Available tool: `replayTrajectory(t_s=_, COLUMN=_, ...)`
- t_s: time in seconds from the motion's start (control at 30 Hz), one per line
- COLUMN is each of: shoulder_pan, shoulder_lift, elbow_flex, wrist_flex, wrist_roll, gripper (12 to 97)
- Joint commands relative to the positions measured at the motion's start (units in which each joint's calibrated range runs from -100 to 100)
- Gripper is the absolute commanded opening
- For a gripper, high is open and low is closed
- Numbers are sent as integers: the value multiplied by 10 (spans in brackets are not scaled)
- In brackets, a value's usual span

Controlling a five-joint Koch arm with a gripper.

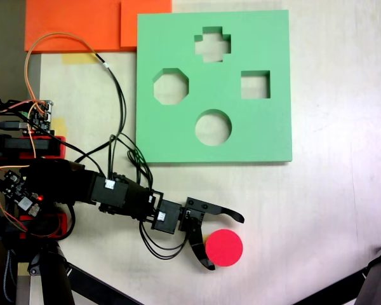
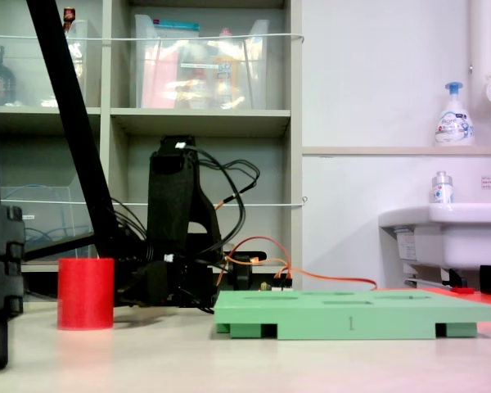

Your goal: Put the cylinder block into the corresponding hole

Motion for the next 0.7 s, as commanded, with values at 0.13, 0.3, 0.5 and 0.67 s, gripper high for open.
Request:
replayTrajectory(t_s=0.13, shoulder_pan=0, shoulder_lift=-48, elbow_flex=4, wrist_flex=-1, wrist_roll=-9, gripper=445)
replayTrajectory(t_s=0.3, shoulder_pan=2, shoulder_lift=-69, elbow_flex=-11, wrist_flex=-14, wrist_roll=-10, gripper=429)
replayTrajectory(t_s=0.5, shoulder_pan=3, shoulder_lift=-60, elbow_flex=-14, wrist_flex=-8, wrist_roll=-10, gripper=698)
replayTrajectory(t_s=0.67, shoulder_pan=7, shoulder_lift=-32, elbow_flex=32, wrist_flex=-8, wrist_roll=-10, gripper=813)
